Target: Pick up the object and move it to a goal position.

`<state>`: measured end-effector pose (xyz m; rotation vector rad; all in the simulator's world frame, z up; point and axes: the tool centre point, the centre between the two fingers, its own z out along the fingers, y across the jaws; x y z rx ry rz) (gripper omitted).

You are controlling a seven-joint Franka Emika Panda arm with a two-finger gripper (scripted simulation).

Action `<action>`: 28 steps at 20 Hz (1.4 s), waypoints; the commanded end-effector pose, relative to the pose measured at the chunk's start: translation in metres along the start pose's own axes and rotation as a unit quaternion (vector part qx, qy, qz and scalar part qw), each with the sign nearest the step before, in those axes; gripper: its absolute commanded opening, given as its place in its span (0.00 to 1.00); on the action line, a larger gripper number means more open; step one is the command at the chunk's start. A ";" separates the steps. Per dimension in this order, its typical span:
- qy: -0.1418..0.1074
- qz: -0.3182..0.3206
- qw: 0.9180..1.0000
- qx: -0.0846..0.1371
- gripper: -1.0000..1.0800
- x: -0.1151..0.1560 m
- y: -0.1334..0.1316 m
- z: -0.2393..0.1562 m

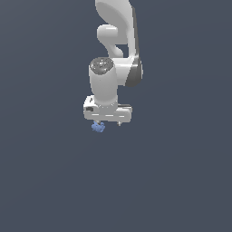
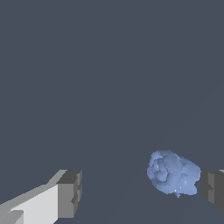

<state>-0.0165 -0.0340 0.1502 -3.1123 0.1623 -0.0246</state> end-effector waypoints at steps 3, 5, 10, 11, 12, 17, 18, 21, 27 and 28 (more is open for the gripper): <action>-0.003 0.061 0.998 -0.005 0.96 -0.020 0.034 0.027; -0.004 0.085 0.996 -0.007 0.96 -0.029 0.048 0.037; -0.005 0.126 0.992 -0.012 0.96 -0.045 0.070 0.053; -0.005 0.131 0.991 -0.013 0.96 -0.047 0.073 0.055; -0.005 0.135 0.991 -0.013 0.96 -0.049 0.075 0.057; -0.006 0.137 0.990 -0.013 0.96 -0.050 0.076 0.058; -0.006 0.137 0.990 -0.013 0.96 -0.050 0.076 0.059; -0.006 0.138 0.990 -0.014 0.96 -0.050 0.077 0.066; -0.006 0.139 0.990 -0.014 0.96 -0.052 0.078 0.094; -0.005 0.140 0.990 -0.014 0.96 -0.052 0.078 0.098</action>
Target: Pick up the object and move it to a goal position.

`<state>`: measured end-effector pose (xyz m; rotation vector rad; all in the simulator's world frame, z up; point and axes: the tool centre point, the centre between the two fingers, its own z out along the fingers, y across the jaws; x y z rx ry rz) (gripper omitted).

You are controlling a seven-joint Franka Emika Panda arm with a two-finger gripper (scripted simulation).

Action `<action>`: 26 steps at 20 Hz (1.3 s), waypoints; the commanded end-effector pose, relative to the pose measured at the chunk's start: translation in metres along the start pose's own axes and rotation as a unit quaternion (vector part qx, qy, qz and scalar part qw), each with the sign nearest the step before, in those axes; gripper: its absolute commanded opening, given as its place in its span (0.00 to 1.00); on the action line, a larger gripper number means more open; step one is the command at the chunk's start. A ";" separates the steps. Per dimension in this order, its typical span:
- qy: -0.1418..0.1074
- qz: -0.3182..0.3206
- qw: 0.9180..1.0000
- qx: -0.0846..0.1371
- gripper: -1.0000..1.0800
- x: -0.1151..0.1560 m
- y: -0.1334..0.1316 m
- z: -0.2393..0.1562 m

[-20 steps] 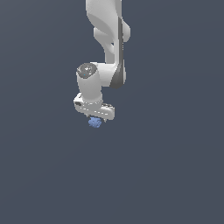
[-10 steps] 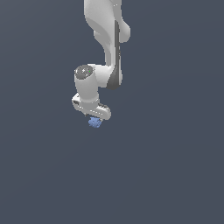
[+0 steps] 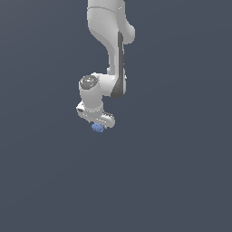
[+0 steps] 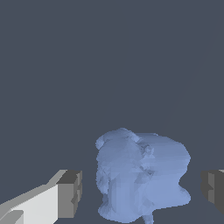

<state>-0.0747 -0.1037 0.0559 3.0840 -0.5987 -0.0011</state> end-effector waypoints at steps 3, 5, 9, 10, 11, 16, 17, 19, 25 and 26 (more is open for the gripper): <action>0.000 0.001 1.000 0.000 0.96 0.000 0.000 0.015; 0.000 0.001 1.000 0.000 0.96 0.000 0.000 0.017; 0.000 0.001 1.000 0.000 0.00 0.000 0.000 0.017; 0.000 0.001 1.000 0.000 0.00 0.000 0.000 0.017; 0.000 0.001 1.000 0.000 0.00 0.000 0.000 0.017; 0.000 0.001 1.000 0.000 0.00 0.000 0.000 0.017; 0.001 0.001 1.000 0.000 0.00 0.001 0.000 0.016; 0.001 0.001 1.000 0.000 0.00 0.001 0.000 0.015; 0.001 0.001 1.000 0.000 0.00 0.008 0.000 0.001; 0.001 0.001 1.000 0.000 0.00 0.010 0.000 -0.003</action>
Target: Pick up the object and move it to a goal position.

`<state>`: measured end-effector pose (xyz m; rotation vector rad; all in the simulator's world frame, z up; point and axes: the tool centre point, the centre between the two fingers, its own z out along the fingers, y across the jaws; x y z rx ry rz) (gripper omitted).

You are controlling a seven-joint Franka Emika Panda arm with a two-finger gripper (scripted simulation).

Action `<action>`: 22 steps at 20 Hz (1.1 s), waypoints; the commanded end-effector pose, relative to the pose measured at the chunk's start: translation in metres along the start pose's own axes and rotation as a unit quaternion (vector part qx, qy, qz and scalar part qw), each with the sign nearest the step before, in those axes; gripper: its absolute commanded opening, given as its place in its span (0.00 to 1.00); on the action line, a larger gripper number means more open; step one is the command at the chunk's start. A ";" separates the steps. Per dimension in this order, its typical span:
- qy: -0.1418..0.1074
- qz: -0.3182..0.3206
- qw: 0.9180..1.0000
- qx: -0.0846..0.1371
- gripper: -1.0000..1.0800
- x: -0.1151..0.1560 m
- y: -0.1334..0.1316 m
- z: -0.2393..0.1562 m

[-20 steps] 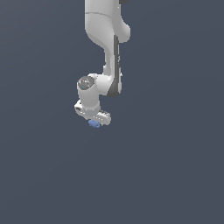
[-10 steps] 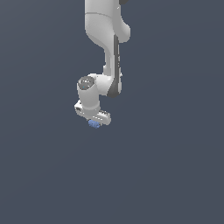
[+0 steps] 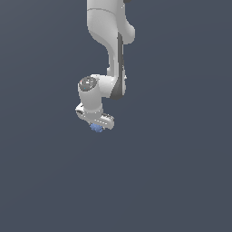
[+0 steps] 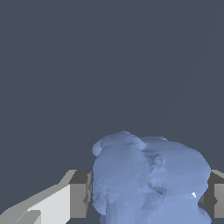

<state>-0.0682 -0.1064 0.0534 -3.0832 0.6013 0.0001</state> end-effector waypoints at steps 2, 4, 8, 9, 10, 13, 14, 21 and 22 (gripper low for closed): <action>0.000 0.000 1.000 0.000 0.00 0.007 0.000 -0.016; 0.001 0.000 1.000 0.000 0.00 0.013 0.000 -0.027; 0.001 0.000 1.000 -0.001 0.00 0.026 0.000 -0.056; 0.001 0.000 1.000 -0.001 0.00 0.030 0.001 -0.064; 0.001 0.000 1.000 -0.001 0.00 0.034 0.001 -0.073; 0.001 0.000 1.000 -0.001 0.00 0.047 0.001 -0.100; 0.001 0.000 1.000 -0.001 0.00 0.052 0.001 -0.109; 0.001 0.001 1.000 -0.001 0.00 0.083 0.001 -0.172; 0.001 0.001 1.000 -0.001 0.00 0.087 0.001 -0.181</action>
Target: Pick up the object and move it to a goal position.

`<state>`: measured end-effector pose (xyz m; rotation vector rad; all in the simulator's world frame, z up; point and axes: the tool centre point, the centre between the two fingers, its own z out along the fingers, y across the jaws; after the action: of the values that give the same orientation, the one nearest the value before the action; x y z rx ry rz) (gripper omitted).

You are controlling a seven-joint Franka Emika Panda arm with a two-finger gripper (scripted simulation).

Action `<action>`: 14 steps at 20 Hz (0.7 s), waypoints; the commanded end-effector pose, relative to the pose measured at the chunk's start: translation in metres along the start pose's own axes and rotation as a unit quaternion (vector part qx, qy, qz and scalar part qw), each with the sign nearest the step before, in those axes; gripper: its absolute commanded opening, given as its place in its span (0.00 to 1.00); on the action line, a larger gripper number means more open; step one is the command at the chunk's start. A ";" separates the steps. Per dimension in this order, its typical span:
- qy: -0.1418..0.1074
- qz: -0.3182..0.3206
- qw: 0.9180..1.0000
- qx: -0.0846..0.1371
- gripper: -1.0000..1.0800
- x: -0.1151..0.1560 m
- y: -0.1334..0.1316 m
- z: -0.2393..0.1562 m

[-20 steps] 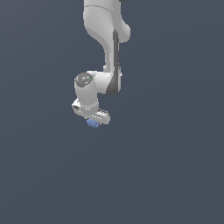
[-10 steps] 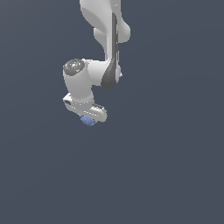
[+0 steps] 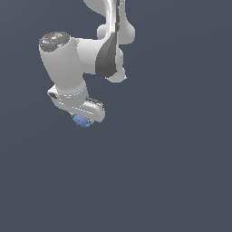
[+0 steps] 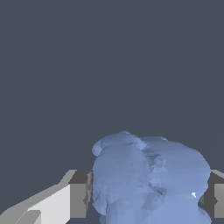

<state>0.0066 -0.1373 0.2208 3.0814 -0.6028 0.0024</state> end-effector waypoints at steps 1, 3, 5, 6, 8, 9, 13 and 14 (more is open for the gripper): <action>0.000 0.000 1.000 0.000 0.00 0.010 0.000 -0.021; 0.000 0.000 1.000 0.000 0.00 0.018 0.000 -0.037; 0.000 0.000 1.000 0.000 0.00 0.025 0.000 -0.051; -0.001 0.000 1.000 0.000 0.00 0.029 0.000 -0.058; -0.001 0.000 1.000 0.000 0.00 0.036 -0.001 -0.071; -0.001 0.000 1.000 0.000 0.00 0.039 -0.001 -0.077; -0.001 -0.001 1.000 0.000 0.00 0.051 -0.001 -0.100; -0.001 -0.001 1.000 0.000 0.00 0.054 -0.001 -0.105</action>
<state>0.0528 -0.1549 0.3177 3.0820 -0.6016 0.0013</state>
